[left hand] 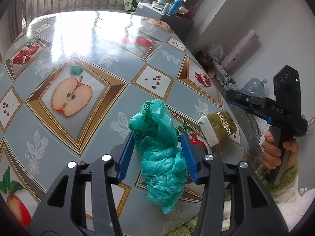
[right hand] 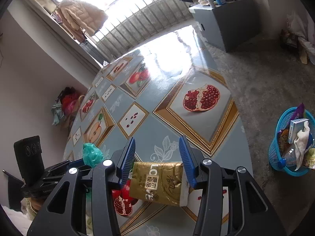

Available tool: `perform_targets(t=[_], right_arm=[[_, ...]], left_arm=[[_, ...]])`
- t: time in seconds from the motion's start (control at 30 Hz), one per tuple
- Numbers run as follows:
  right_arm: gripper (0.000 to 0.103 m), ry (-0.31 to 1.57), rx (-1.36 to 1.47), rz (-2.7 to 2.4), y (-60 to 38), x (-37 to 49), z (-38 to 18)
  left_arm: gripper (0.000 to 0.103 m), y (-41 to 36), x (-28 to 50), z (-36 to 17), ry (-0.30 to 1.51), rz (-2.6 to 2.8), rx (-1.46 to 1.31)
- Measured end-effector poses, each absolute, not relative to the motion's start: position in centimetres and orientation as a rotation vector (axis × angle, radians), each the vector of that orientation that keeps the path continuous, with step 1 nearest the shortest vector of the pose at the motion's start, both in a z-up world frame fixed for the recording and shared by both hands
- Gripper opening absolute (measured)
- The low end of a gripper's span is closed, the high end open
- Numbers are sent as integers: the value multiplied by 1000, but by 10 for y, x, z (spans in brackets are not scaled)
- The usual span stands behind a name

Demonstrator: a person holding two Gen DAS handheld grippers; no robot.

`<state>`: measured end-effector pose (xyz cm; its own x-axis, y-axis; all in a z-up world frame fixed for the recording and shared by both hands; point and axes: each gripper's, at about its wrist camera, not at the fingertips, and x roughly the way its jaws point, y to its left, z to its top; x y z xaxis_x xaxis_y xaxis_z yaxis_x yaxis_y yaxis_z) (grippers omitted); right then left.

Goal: Collect trash
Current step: 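Grasp the green plastic bag with the left tool while the right tool grasps the gold box, then lift the green bag and gold box and carry them toward the wastebasket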

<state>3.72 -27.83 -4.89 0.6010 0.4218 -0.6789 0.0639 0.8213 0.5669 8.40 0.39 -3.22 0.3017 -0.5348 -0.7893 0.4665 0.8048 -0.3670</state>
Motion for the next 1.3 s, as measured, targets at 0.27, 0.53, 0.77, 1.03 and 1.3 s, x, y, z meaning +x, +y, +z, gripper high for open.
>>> perform_targets(t=[0.27, 0.53, 0.77, 1.03, 1.3], right_arm=[[46, 1052, 707, 279, -278, 27, -74], [56, 1108, 614, 283, -252, -10, -71], [67, 1136, 368, 254, -212, 8, -66], [67, 1155, 294, 212, -201, 15, -65], [60, 1142, 301, 191, -208, 7, -64]], left_arm=[[51, 9, 78, -34, 1077, -673, -79], [56, 10, 79, -35, 1084, -670, -69], [61, 2, 79, -35, 1082, -644, -12], [64, -12, 73, -38, 1076, -647, 63], [64, -26, 62, -39, 1072, -677, 154]])
